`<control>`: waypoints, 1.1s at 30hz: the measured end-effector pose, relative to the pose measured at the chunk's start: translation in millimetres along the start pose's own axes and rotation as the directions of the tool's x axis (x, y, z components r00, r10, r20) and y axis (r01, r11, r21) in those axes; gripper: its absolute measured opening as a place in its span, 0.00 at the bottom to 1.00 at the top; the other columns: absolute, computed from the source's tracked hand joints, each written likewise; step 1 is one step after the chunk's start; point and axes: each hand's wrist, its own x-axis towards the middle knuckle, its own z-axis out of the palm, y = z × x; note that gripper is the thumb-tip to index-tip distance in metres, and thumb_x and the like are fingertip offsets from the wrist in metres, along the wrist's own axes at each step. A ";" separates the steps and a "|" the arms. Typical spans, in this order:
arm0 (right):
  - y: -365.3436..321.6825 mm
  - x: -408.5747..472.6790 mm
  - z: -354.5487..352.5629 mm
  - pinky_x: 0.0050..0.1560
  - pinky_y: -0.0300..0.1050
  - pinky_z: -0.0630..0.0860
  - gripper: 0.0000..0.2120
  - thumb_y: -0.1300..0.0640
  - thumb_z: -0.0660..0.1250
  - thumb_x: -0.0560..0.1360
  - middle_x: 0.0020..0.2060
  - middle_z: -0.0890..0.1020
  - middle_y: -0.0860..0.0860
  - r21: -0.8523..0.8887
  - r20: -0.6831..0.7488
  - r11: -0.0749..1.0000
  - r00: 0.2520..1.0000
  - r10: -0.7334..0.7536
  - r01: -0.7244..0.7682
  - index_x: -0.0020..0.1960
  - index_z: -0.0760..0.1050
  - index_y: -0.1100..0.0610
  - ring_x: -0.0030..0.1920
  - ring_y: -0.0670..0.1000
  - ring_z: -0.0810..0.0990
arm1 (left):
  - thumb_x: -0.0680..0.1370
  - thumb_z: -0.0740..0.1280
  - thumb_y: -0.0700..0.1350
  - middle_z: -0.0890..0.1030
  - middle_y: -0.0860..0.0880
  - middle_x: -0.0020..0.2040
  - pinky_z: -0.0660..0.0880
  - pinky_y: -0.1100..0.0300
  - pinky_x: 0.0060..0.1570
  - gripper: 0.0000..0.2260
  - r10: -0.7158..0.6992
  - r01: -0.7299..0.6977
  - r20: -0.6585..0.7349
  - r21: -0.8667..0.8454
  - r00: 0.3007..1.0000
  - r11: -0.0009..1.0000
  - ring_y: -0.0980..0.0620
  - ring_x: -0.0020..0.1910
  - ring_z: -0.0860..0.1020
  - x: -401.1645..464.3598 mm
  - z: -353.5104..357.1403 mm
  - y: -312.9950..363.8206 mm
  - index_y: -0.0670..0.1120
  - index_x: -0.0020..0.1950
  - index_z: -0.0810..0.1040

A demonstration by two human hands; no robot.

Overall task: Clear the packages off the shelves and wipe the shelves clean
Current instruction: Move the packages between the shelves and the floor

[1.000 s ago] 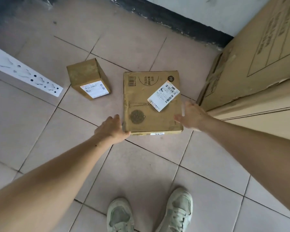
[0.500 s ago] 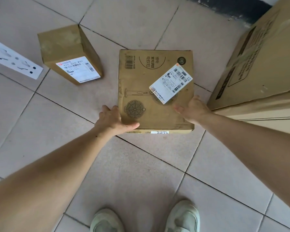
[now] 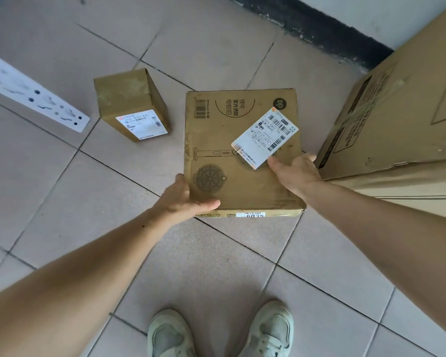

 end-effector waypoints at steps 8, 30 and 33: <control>-36.5 -85.4 -52.3 0.52 0.46 0.67 0.35 0.41 0.66 0.78 0.65 0.73 0.58 0.004 -0.042 1.000 0.999 -0.013 0.013 0.69 0.54 0.63 0.65 0.59 0.73 | 0.63 0.80 0.60 0.76 0.51 0.58 0.76 0.51 0.60 0.40 0.037 -0.036 -0.061 0.015 0.997 0.999 0.49 0.58 0.76 -84.8 -50.0 37.5 0.44 0.65 0.65; -165.4 -314.8 -78.7 0.64 0.56 0.72 0.45 0.38 0.65 0.77 0.70 0.70 0.57 -0.227 0.132 0.862 0.891 -0.434 0.454 0.76 0.44 0.65 0.69 0.60 0.72 | 0.55 0.79 0.69 0.80 0.56 0.57 0.78 0.51 0.57 0.45 -0.128 0.015 -0.339 -0.317 0.932 0.948 0.52 0.58 0.79 -319.9 -157.7 -18.7 0.51 0.64 0.67; -182.9 -352.7 -63.3 0.54 0.48 0.69 0.41 0.42 0.66 0.78 0.68 0.72 0.58 -0.228 0.175 0.820 0.850 -0.496 0.525 0.74 0.49 0.66 0.67 0.59 0.72 | 0.60 0.79 0.65 0.78 0.58 0.56 0.75 0.55 0.56 0.39 -0.167 0.019 -0.402 -0.346 0.900 0.938 0.55 0.57 0.77 -357.1 -165.1 -38.7 0.50 0.62 0.66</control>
